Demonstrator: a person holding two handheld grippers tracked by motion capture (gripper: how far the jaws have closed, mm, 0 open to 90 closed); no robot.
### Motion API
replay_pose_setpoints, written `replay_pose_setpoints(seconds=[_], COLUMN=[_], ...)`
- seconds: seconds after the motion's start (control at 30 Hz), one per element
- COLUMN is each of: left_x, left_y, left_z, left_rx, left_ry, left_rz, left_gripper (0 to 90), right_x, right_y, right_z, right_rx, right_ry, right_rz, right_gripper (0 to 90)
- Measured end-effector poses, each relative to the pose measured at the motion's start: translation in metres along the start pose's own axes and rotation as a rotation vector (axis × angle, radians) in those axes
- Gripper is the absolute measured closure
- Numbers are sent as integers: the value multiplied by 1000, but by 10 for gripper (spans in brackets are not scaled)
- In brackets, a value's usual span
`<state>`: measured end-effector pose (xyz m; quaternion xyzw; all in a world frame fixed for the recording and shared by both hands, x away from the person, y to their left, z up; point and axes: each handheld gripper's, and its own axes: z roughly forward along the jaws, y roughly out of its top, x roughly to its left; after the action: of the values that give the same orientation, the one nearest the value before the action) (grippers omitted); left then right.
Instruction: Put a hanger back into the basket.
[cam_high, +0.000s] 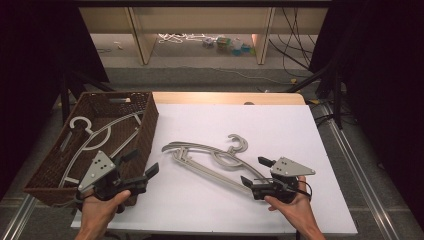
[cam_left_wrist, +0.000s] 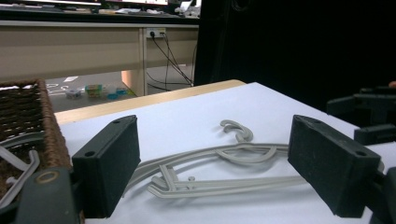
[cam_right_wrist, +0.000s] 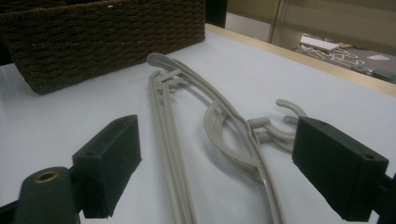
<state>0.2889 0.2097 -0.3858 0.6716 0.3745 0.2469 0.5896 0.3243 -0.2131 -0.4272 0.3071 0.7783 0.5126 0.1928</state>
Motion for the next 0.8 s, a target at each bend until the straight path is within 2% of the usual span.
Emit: replay_pose_setpoints(seconds=[0.03,0.07,0.17,0.27,0.37,0.47,0.57,0.73,0.8], left_x=[-2,-3,-7,-13,-19,-23,-21,-22,-22], left_y=[-3,-5,-11,-20,-30,-41,-49,-54,-53], left_z=[2,3,2,4,7,13,19,23,23], left_rx=[3,8,8,19,36,67,83,106,105], left_ry=[-4,-11,-29,-36,-61,-48,-50,-55,-56], left_rz=[9,14,38,36,29,75,57,58,74], left_gripper=[166,166,166,166,169,170,171,171,171], right_x=[0,-1,1,2,1,-3,-8,-23,-30], right_y=[0,0,1,1,2,4,6,4,4], right_z=[1,1,3,5,7,11,20,33,38], right_rx=[0,-14,-1,13,29,37,51,132,177], right_ry=[-2,-12,-3,4,-10,-22,-35,-56,-74], right_rz=[0,-20,-14,-19,-24,-51,-51,-38,-44], right_gripper=[163,162,161,159,159,159,159,167,168])
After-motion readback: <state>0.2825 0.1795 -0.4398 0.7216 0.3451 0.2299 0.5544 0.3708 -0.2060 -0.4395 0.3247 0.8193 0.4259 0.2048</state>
